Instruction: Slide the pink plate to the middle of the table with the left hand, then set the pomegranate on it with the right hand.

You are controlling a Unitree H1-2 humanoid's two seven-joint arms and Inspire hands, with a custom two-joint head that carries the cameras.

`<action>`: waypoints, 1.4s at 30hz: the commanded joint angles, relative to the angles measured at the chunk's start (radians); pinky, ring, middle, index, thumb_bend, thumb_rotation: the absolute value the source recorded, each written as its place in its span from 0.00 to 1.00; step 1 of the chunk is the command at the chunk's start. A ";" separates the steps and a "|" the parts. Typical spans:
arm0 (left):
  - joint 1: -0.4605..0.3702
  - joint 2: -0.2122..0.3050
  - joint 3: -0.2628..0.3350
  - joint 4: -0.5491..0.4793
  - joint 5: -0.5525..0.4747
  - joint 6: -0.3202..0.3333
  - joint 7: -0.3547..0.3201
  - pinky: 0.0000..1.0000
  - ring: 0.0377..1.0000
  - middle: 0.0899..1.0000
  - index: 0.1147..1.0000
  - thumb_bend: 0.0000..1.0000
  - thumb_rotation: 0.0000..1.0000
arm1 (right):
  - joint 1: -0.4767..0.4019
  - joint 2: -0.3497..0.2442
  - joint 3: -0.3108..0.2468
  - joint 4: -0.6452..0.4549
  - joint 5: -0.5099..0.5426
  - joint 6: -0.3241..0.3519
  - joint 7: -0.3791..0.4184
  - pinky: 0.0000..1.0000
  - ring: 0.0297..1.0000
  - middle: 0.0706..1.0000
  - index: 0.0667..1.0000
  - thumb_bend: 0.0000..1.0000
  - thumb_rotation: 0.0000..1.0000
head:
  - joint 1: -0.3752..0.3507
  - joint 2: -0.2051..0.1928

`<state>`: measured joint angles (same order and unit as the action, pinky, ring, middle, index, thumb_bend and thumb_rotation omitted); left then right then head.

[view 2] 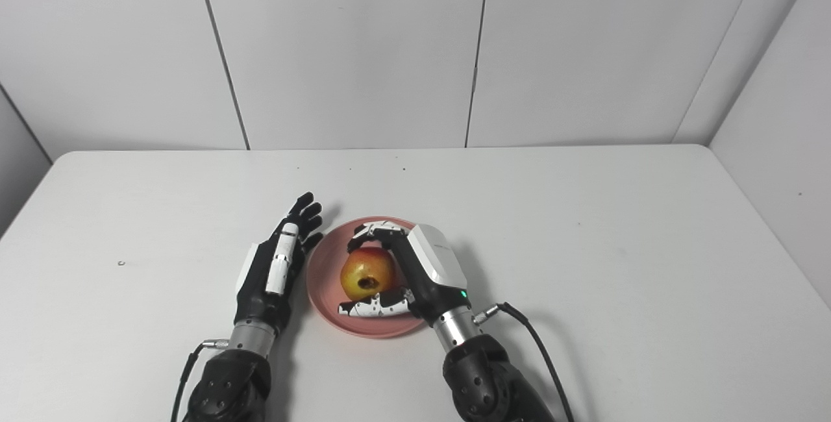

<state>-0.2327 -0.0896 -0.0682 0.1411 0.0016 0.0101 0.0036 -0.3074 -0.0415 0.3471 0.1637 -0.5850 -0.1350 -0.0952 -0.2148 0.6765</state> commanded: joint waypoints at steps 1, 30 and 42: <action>-0.027 -0.006 0.002 -0.015 -0.006 -0.014 -0.003 0.91 0.92 0.91 0.87 0.26 1.00 | -0.034 0.000 -0.001 -0.022 -0.003 -0.069 -0.032 0.69 0.76 0.74 0.46 0.50 0.16 | 0.001 -0.001; -0.026 0.005 -0.008 -0.026 0.021 0.001 -0.007 0.92 0.93 0.92 0.90 0.27 1.00 | -0.005 0.009 -0.007 -0.102 -0.019 -0.051 0.011 0.85 0.87 0.85 0.85 0.62 0.53 | -0.001 0.003; -0.023 -0.011 0.004 -0.026 0.003 0.005 0.004 0.91 0.92 0.91 0.87 0.26 1.00 | 0.033 0.057 -0.097 -0.105 0.072 -0.068 -0.068 0.82 0.87 0.88 0.87 0.65 0.67 | -0.002 0.003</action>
<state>-0.2327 -0.0906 -0.0653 0.1362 0.0036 0.0192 0.0029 -0.2628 0.0051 0.2655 0.0952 -0.5351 -0.1662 -0.1347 -0.2178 0.6796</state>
